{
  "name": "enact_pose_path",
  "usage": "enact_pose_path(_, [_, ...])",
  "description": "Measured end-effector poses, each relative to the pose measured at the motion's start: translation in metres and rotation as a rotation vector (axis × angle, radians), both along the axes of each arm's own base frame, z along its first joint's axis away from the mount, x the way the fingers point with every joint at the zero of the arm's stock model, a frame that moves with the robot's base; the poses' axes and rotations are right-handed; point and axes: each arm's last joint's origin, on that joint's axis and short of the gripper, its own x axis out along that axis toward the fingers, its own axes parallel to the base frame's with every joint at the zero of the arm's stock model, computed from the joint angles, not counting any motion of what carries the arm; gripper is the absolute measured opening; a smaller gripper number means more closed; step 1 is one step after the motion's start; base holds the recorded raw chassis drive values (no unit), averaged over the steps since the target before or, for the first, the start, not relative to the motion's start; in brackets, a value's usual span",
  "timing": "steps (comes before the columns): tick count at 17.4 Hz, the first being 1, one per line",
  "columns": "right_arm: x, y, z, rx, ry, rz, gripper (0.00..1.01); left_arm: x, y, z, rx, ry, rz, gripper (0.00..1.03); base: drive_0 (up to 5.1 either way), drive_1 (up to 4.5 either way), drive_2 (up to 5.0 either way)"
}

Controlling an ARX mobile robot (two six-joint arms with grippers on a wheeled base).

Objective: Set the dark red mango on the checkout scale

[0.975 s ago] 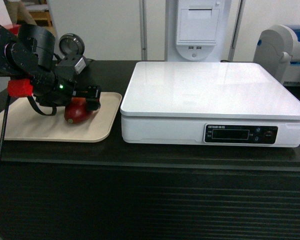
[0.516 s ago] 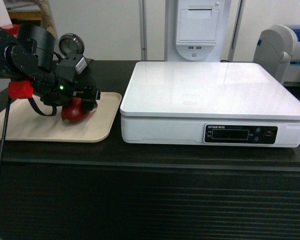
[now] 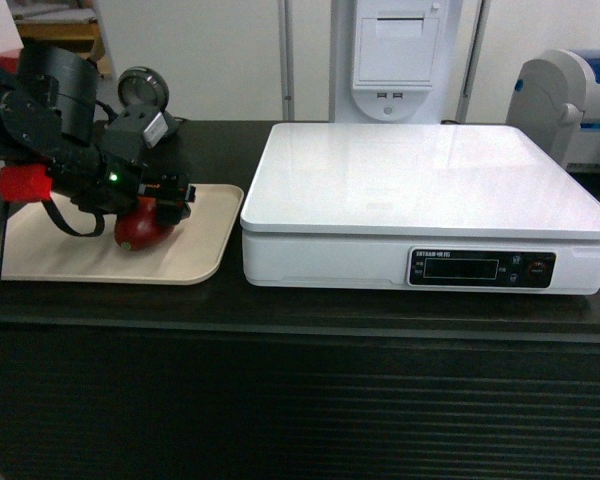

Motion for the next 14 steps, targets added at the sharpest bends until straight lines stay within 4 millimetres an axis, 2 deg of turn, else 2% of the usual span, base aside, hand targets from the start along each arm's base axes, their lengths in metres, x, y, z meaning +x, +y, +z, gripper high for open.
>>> enact_pose_path(1, [0.000,0.000,0.000,0.000,0.000,0.000,0.98,-0.002,0.000,0.002,0.000,-0.005,-0.001,0.70,0.0,0.00,0.0])
enact_pose_path(2, [0.000,0.000,0.000,0.000,0.000,0.000,0.98,-0.013,0.002,0.013,0.014,-0.040,-0.009,0.70,0.0,0.00,0.0])
enact_pose_path(4, [0.000,0.000,0.000,0.000,0.000,0.000,0.98,-0.039,0.002,0.050,0.042,-0.161,-0.016,0.70,0.0,0.00,0.0])
enact_pose_path(6, [0.000,0.000,0.000,0.000,0.000,0.000,0.98,-0.076,-0.002,0.088,0.051,-0.293,-0.037,0.70,0.0,0.00,0.0])
enact_pose_path(7, [0.000,0.000,0.000,0.000,0.000,0.000,0.98,-0.102,-0.009,0.100,0.056,-0.338,-0.063,0.70,0.0,0.00,0.0])
enact_pose_path(8, [0.000,0.000,0.000,0.000,0.000,0.000,0.98,-0.126,-0.018,0.104,0.056,-0.355,-0.094,0.70,0.0,0.00,0.0])
enact_pose_path(11, [0.000,0.000,0.000,0.000,0.000,0.000,0.98,-0.173,-0.043,0.102,0.047,-0.369,-0.179,0.70,0.0,0.00,0.0])
enact_pose_path(14, [0.000,0.000,0.000,0.000,0.000,0.000,0.98,-0.182,-0.062,0.122,0.032,-0.469,-0.238,0.70,0.0,0.00,0.0])
